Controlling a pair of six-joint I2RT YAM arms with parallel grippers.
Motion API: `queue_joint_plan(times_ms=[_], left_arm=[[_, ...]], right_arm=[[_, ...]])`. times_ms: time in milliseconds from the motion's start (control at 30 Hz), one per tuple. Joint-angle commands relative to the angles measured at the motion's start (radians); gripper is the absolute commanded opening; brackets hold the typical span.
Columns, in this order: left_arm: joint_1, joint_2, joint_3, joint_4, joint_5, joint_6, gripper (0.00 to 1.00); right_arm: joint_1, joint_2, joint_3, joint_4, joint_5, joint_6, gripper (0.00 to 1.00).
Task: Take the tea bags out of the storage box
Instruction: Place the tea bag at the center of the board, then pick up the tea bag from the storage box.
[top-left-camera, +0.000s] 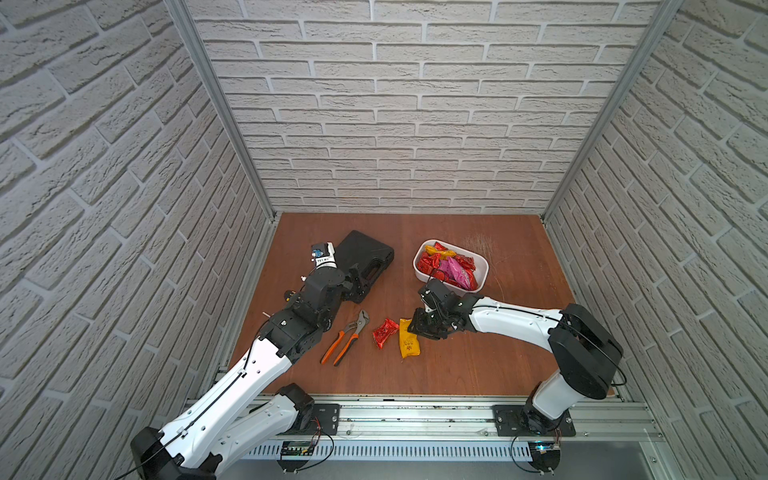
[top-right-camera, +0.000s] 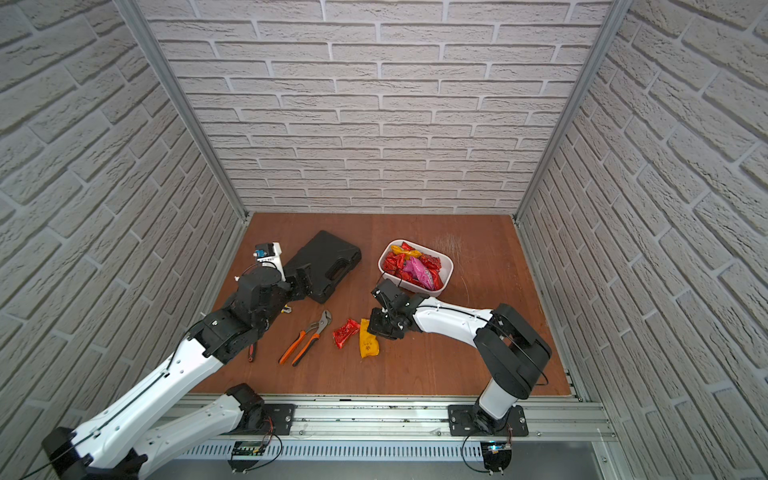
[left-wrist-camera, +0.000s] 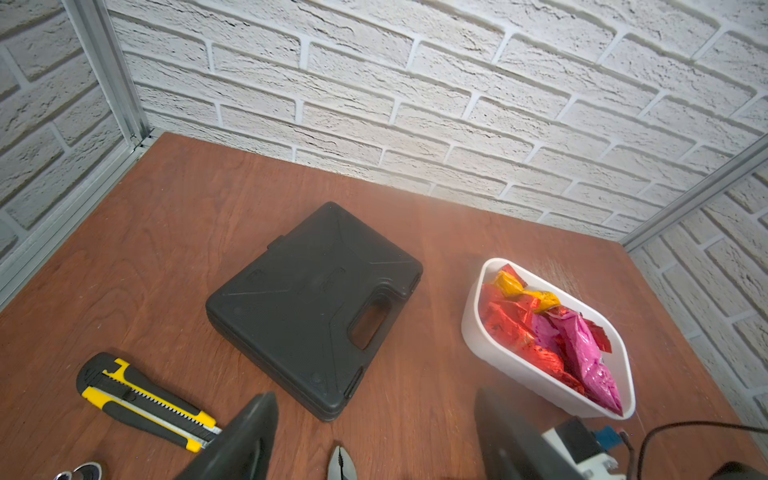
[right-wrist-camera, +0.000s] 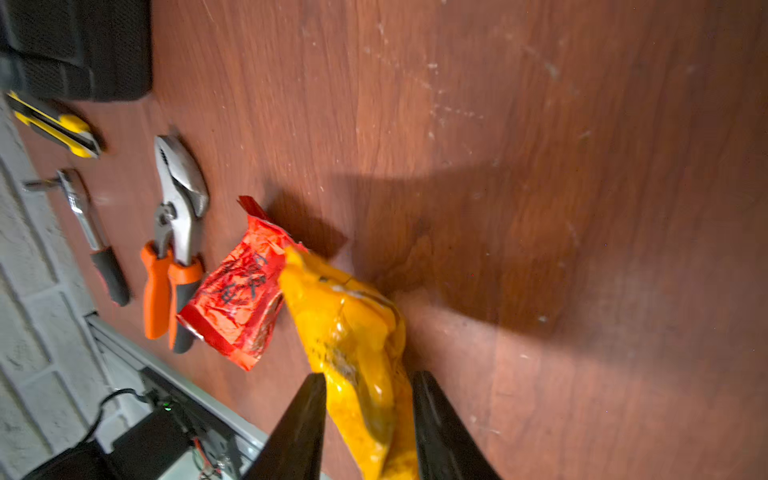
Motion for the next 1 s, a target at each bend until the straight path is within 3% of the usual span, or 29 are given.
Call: queue_joint_plan(times_ms=[0,233,467,633,733,833,967], left_arm=[[-0.004,-0.004,-0.018,0.047,-0.044,-0.004,0.8],[-0.002,0.076,-0.014,0.149,0.053,0.051,0.8],[0.008,0.228,0.026,0.222,0.222,0.014,0.8],[0.029,0.369,0.067,0.262,0.36,-0.147,0.78],[0.033,0.456,0.098,0.291,0.444,-0.278,0.77],[0.032,0.534,0.11,0.325,0.48,-0.397,0.76],[0.035,0.612,0.139,0.33,0.515,-0.458,0.76]], right_arm=[[0.006,-0.002,0.059,-0.116,0.071,-0.083,0.47],[0.005,-0.171,0.148,-0.257,0.173,-0.213,0.64],[-0.091,-0.317,0.242,-0.415,0.361,-0.556,0.65],[-0.283,-0.312,0.258,-0.434,0.298,-0.794,0.65],[-0.386,-0.276,0.274,-0.412,0.212,-0.847,0.64],[-0.422,-0.222,0.313,-0.377,0.191,-0.896,0.64],[-0.426,-0.088,0.434,-0.425,0.234,-0.943,0.65]])
